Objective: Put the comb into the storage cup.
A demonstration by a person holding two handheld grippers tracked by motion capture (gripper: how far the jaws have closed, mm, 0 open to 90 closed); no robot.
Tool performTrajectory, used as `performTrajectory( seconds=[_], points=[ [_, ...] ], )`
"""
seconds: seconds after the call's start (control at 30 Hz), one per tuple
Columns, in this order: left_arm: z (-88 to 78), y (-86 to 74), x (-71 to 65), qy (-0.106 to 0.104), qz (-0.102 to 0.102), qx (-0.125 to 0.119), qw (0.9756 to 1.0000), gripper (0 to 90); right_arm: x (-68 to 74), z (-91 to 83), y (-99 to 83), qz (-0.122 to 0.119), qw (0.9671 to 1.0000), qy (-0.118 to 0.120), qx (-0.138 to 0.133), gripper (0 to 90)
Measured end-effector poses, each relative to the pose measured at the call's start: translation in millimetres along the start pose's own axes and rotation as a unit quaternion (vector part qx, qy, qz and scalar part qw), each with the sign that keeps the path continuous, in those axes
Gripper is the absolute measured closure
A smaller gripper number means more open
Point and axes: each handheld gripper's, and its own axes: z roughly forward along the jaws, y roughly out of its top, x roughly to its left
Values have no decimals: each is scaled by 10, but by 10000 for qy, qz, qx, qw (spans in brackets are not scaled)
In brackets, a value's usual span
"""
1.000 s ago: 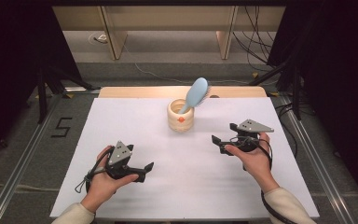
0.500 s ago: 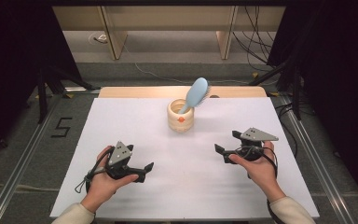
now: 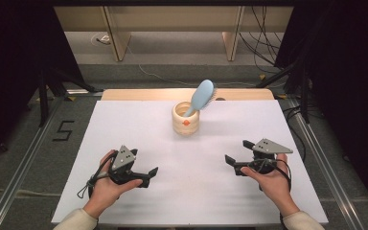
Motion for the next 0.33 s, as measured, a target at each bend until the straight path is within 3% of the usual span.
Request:
performTrajectory(
  seconds=[0.33],
  points=[
    [14,-6,-3,-9,18,24,10000,15,-12,-23,-23,17,9999,-122,16,88]
  ],
)
